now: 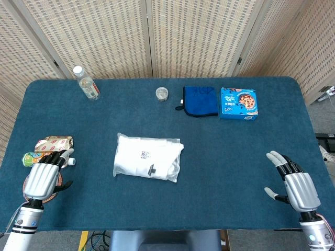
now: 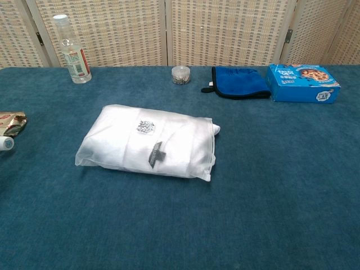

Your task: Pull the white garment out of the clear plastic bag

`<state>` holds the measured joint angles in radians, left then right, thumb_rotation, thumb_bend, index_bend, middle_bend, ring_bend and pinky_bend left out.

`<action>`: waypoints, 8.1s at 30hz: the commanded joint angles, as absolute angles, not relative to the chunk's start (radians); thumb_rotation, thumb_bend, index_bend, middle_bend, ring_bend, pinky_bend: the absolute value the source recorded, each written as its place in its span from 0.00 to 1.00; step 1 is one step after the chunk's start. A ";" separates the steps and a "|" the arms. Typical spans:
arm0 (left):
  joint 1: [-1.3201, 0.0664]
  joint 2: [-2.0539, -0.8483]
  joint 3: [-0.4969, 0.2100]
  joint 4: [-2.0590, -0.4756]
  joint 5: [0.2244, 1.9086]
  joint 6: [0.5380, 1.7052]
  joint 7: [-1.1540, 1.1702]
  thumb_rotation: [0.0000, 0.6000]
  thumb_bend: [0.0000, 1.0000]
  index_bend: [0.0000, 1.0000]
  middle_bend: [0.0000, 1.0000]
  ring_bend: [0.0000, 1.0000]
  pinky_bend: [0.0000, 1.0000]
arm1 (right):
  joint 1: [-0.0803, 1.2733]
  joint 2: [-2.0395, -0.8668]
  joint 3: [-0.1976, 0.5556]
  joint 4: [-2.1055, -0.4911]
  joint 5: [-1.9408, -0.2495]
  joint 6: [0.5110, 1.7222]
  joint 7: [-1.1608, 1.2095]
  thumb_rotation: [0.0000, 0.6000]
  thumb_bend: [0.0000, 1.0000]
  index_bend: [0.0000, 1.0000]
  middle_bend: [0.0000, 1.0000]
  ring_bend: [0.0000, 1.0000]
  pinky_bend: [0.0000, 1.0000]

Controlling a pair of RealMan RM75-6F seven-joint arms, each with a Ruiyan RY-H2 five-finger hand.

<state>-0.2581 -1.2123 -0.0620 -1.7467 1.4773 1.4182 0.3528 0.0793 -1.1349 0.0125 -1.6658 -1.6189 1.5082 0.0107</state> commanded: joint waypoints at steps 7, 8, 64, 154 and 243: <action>-0.273 -1.232 -0.078 -1.747 1.481 1.410 0.343 1.00 0.03 0.17 0.22 0.23 0.32 | 0.096 -1.141 0.023 -1.645 -1.624 1.500 0.041 1.00 0.05 0.08 0.12 0.12 0.28; -0.276 -1.232 -0.081 -1.749 1.483 1.407 0.341 1.00 0.03 0.17 0.22 0.23 0.32 | 0.098 -1.140 0.025 -1.645 -1.622 1.497 0.042 1.00 0.05 0.08 0.12 0.12 0.28; -0.835 -1.439 -0.171 -1.715 0.899 0.905 0.717 1.00 0.00 0.00 0.00 0.00 0.06 | 0.108 -1.124 0.023 -1.658 -1.598 1.469 0.023 1.00 0.05 0.08 0.12 0.12 0.28; -0.839 -1.410 -0.066 -1.794 1.308 1.161 0.593 1.00 0.29 0.53 0.64 0.54 0.62 | 0.334 -1.146 0.167 -1.796 -1.483 1.246 0.034 1.00 0.00 0.21 0.23 0.21 0.35; -0.792 -1.354 -0.154 -1.925 1.411 1.126 0.598 1.00 0.29 0.54 0.64 0.54 0.63 | 0.657 -1.310 0.243 -1.814 -1.275 1.034 0.011 1.00 0.38 0.49 0.21 0.17 0.34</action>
